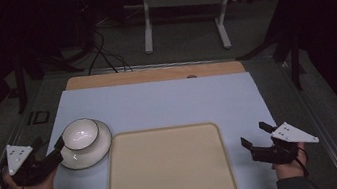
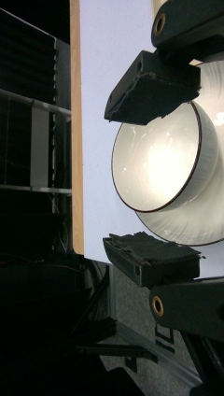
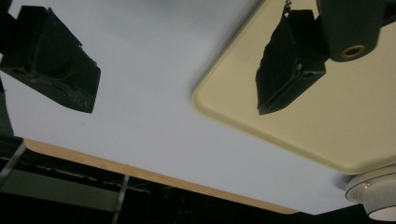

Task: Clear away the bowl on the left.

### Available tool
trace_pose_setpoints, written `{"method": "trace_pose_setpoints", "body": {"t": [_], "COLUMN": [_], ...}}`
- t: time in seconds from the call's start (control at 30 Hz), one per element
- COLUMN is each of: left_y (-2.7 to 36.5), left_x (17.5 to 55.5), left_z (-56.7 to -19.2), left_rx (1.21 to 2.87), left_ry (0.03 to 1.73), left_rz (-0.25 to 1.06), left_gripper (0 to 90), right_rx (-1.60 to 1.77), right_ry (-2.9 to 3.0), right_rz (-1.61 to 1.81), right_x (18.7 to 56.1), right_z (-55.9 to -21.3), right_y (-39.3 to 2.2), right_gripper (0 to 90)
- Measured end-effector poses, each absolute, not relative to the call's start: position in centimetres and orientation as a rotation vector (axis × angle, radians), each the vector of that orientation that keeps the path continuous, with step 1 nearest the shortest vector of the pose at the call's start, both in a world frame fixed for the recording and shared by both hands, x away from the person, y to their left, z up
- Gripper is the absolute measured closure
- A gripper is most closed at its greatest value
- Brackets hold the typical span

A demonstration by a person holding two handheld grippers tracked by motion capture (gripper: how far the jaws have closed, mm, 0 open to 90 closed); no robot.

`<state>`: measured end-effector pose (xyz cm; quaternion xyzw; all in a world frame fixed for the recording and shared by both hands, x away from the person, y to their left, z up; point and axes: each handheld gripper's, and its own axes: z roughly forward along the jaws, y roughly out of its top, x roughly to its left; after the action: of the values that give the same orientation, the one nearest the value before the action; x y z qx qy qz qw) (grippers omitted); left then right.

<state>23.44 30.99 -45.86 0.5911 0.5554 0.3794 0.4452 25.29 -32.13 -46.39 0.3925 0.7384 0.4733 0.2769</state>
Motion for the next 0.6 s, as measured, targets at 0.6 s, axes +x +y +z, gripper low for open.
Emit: {"method": "trace_pose_setpoints", "body": {"t": [0.6], "left_y": [30.97], "left_x": [24.38], "left_z": [-45.90], "left_rx": [1.417], "left_ry": [1.422], "left_rz": [0.823], "left_gripper": [34.8], "right_rx": [1.058], "right_ry": [1.933], "right_rz": [1.257], "right_x": [25.11], "right_z": [-46.21], "right_y": [-32.37], "right_gripper": [13.9]}}
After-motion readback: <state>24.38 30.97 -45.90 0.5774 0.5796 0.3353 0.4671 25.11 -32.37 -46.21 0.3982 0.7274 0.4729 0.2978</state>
